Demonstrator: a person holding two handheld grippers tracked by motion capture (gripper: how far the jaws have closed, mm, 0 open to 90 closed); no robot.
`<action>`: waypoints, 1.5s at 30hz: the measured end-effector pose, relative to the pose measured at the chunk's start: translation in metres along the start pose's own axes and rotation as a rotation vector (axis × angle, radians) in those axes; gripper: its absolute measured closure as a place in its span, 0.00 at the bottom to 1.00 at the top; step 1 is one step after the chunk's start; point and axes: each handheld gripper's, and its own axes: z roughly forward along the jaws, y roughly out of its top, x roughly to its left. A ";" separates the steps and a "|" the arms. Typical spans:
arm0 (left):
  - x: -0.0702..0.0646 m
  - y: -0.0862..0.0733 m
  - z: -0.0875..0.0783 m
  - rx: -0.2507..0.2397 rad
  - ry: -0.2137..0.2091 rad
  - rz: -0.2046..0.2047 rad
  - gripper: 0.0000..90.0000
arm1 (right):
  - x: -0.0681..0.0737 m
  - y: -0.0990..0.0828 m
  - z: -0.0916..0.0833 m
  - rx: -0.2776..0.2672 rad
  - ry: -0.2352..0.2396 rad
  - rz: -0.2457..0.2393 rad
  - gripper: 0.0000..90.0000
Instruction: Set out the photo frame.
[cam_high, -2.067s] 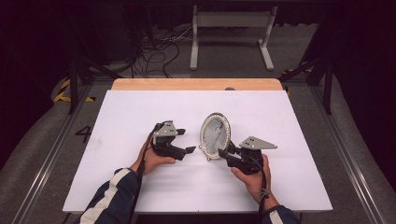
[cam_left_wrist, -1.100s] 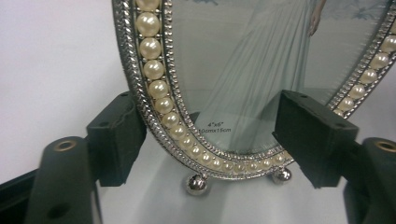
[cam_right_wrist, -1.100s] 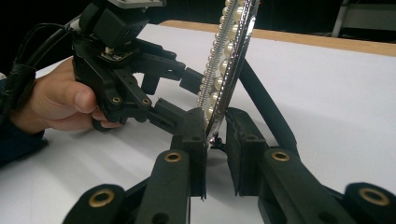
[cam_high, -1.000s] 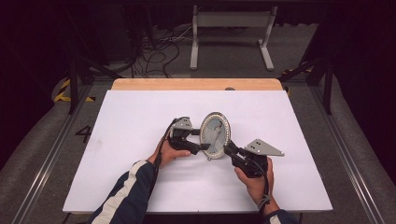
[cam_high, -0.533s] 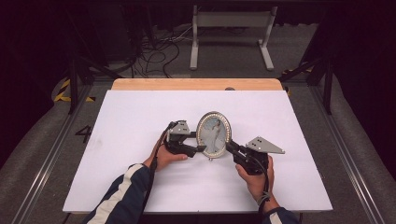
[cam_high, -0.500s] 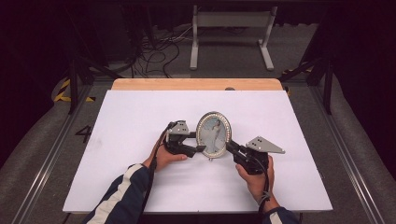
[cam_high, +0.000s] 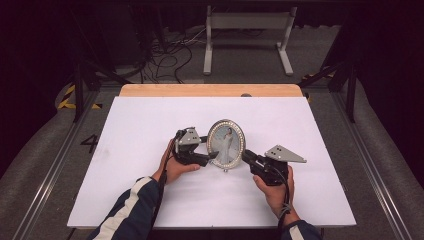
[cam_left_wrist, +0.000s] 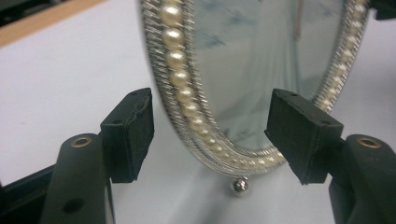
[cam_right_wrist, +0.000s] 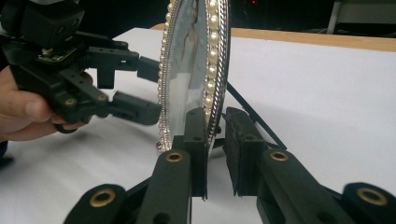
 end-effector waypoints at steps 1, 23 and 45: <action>0.001 0.001 -0.001 -0.015 0.006 -0.007 0.37 | 0.000 0.000 0.000 0.000 0.000 0.000 0.89; 0.005 0.002 0.001 0.008 -0.016 -0.007 0.59 | -0.001 0.000 -0.002 0.015 -0.010 -0.008 0.95; -0.003 -0.001 -0.013 0.055 0.032 -0.019 0.69 | -0.003 -0.003 0.012 0.035 -0.028 -0.005 0.94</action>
